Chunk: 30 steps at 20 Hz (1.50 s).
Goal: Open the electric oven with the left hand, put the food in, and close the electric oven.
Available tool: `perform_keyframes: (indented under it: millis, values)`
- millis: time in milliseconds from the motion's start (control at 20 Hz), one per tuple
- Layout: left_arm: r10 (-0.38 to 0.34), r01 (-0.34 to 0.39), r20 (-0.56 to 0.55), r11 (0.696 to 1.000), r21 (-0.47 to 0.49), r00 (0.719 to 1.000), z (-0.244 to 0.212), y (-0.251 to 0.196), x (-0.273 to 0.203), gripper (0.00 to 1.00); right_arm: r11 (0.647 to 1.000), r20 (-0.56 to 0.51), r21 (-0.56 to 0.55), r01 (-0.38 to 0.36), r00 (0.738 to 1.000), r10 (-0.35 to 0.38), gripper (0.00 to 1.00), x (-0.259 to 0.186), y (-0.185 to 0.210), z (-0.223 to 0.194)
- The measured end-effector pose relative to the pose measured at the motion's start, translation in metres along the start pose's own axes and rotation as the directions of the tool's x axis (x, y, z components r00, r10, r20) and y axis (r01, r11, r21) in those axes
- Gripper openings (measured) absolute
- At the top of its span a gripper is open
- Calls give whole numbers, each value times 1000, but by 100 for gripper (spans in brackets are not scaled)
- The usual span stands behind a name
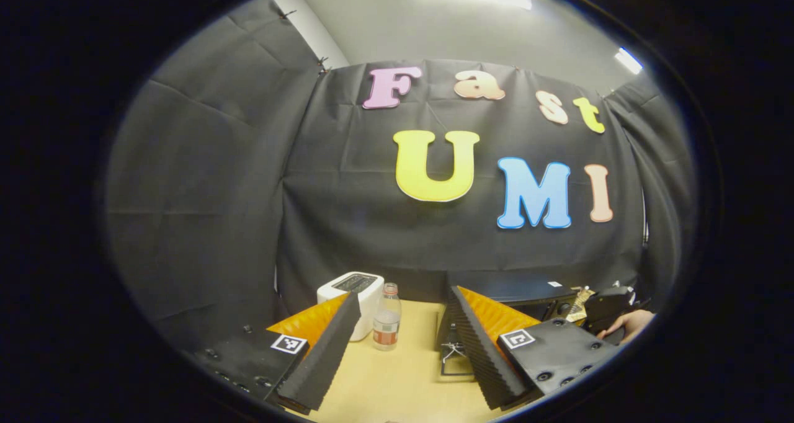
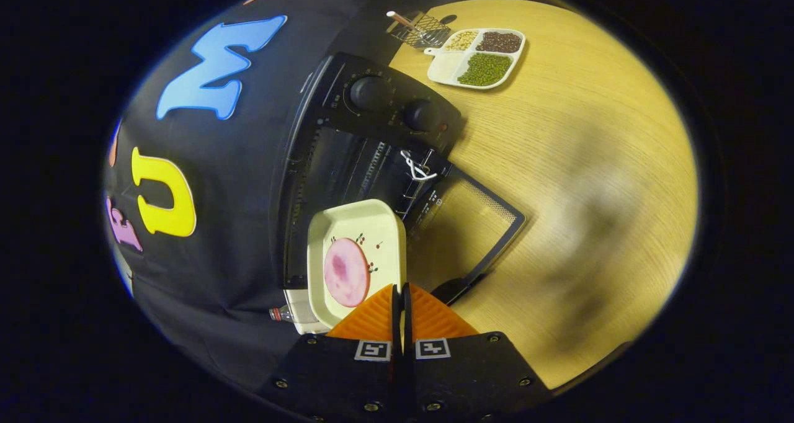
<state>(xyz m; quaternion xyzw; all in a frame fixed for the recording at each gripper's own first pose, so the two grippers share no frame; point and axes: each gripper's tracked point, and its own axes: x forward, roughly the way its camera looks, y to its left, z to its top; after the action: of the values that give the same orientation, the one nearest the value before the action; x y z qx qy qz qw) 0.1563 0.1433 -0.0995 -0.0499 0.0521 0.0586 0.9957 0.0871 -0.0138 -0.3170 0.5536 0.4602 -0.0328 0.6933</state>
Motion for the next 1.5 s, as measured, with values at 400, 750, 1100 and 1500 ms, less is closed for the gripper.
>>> perform_keyframes:
  millis: [400, 750, 1100, 1500]
  values:
    - [37, -36, -13, 998, 46, 999, -3, 40, 14, 100, 978, 137, 205, -38, 991, 10, 1, 51, 30, 33]
    - [115, -113, -31, 992, 64, 993, -8, 83, 14, 100, 953, 228, 299, -51, 973, -19, 1, 88, 42, 49]
    - [151, -148, -45, 987, 62, 988, -14, 91, 12, 97, 928, 190, 330, -172, 975, 114, 12, 97, 72, 26]
    - [66, -64, -43, 997, 46, 997, -21, 36, 14, 97, 957, 122, 159, -241, 967, 223, 97, 49, 78, 18]
